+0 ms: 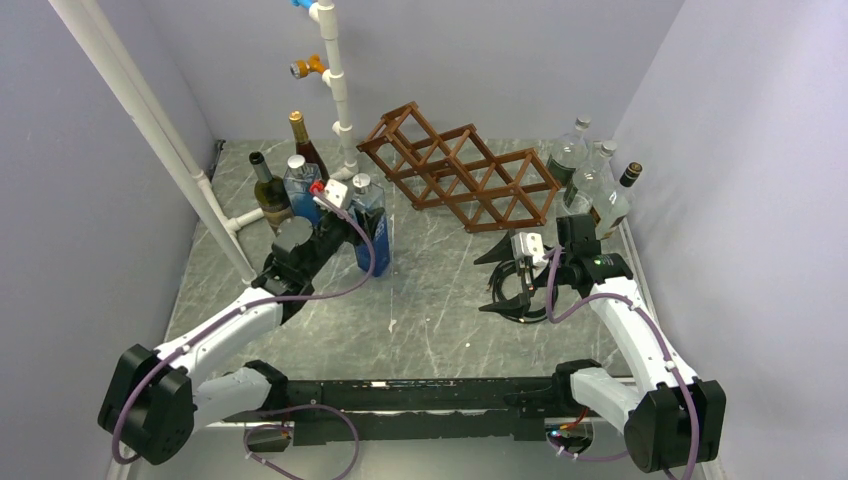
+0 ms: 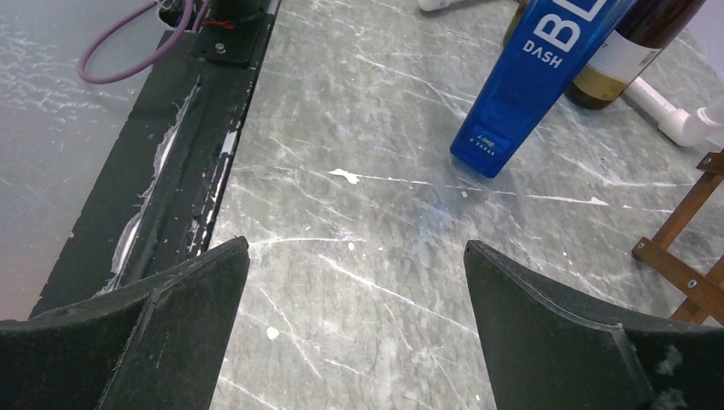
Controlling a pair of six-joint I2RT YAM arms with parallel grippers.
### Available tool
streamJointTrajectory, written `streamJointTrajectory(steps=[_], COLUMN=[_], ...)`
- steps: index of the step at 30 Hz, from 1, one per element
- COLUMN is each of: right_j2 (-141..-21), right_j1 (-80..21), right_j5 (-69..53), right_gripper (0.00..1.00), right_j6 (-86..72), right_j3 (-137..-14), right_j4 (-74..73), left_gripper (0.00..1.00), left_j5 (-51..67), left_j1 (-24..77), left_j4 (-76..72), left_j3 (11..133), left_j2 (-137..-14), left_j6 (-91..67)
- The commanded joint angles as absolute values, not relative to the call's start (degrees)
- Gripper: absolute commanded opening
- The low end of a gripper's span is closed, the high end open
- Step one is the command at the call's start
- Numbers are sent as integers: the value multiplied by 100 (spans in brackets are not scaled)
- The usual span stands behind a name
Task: Take the wine bottle off the wine rack
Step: Place the wine bottle at the center of the board.
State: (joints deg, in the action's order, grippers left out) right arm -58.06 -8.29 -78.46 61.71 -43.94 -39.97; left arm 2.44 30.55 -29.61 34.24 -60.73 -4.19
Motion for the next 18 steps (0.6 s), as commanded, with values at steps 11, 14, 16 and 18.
streamJointTrajectory(steps=[11,14,16,18], right_j2=[-5712,-5705,-5710,-5707], right_j1=[-800,-797,-791,-781], right_j5=[-7956,-7950,-7952,-7941], right_gripper=[99,99,99,99], right_j6=[6224,6223,6214,6214], right_j3=[-4449,-4443,-4439,-4438], right_j4=[-3766,-3757,-3749,-3744], left_gripper=[0,0,0,0], left_j5=[-108,-97,-101,-97], left_j1=[2545,2493,2467,2446], left_j4=[-4754,-4778,-4781,-4781], left_j3=[4435,4534,4583,4603], left_j2=[-6836,-6996,-7090,-7169], left_j6=[-527,-498,-480,-454])
